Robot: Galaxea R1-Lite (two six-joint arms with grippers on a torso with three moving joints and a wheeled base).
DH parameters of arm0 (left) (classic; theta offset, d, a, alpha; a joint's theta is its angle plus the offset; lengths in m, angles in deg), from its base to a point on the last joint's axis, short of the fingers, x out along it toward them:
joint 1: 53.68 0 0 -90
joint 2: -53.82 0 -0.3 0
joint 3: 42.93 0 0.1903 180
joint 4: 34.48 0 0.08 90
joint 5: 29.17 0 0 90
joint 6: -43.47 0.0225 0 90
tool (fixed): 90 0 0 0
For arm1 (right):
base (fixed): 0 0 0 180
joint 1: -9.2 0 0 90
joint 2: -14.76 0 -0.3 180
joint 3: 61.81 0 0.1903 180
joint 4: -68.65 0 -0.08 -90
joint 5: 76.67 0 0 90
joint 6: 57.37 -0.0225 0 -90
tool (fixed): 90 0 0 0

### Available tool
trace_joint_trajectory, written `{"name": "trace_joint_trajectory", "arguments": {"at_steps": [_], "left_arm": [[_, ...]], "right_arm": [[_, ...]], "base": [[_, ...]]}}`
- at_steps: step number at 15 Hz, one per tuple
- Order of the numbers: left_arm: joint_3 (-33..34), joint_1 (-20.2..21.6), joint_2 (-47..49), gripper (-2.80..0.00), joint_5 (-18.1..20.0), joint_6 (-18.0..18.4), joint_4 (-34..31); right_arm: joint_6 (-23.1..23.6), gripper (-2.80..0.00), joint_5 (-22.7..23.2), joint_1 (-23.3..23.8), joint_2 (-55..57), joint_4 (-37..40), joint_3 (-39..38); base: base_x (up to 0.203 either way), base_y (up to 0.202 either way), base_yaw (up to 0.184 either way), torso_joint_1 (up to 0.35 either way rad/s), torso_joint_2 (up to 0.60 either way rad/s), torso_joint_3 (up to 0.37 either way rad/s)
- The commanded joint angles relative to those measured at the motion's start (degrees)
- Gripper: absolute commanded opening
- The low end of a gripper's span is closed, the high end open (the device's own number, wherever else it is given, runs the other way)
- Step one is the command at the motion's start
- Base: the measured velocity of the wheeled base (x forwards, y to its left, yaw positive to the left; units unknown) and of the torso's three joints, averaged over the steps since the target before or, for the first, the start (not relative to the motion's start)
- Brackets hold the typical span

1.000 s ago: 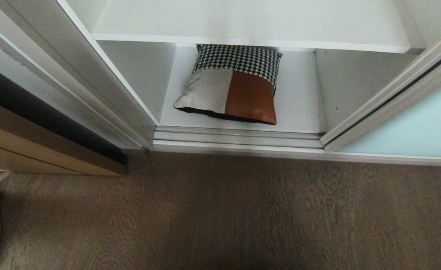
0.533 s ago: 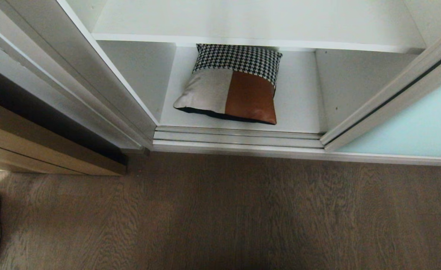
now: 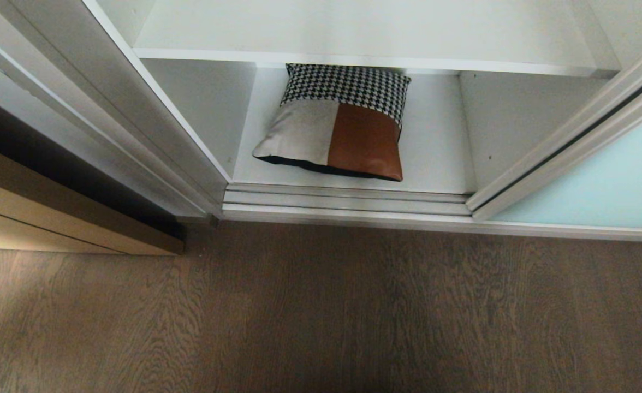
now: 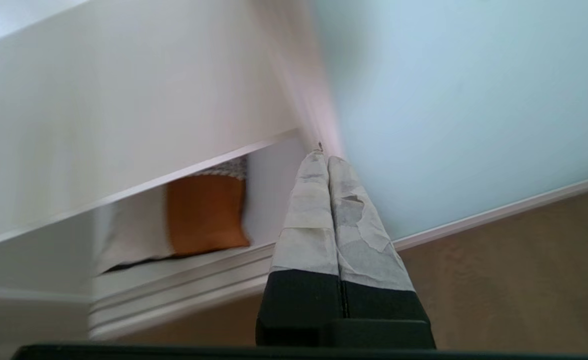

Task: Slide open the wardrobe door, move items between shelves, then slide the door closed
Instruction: Close the door

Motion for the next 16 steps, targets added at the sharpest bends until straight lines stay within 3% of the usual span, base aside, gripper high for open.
{"name": "trace_joint_trajectory", "arguments": {"at_steps": [1, 5, 13, 16], "left_arm": [[0.1, 0.0, 0.1, -2.80, 0.0, 0.0, 0.0], [0.1, 0.0, 0.1, -2.80, 0.0, 0.0, 0.0], [0.1, 0.0, 0.1, -2.80, 0.0, 0.0, 0.0], [0.1, 0.0, 0.1, -2.80, -0.1, 0.0, 0.0]], "right_arm": [[-0.3, -2.80, 1.2, 2.7, 3.8, -1.9, -0.9], [-0.5, -2.80, 5.3, 4.2, 7.4, -4.4, -1.1], [-1.2, -2.80, 7.6, 4.2, 12.6, -4.7, -2.5], [-1.2, -2.80, 8.2, 4.2, 15.3, -8.3, -2.3]], "base": [[0.000, 0.000, 0.000, 0.000, 0.00, 0.000], [0.000, 0.000, 0.000, 0.000, 0.00, 0.000], [0.000, 0.000, 0.000, 0.000, 0.00, 0.000], [0.000, 0.000, 0.000, 0.000, 0.00, 0.000]]}}
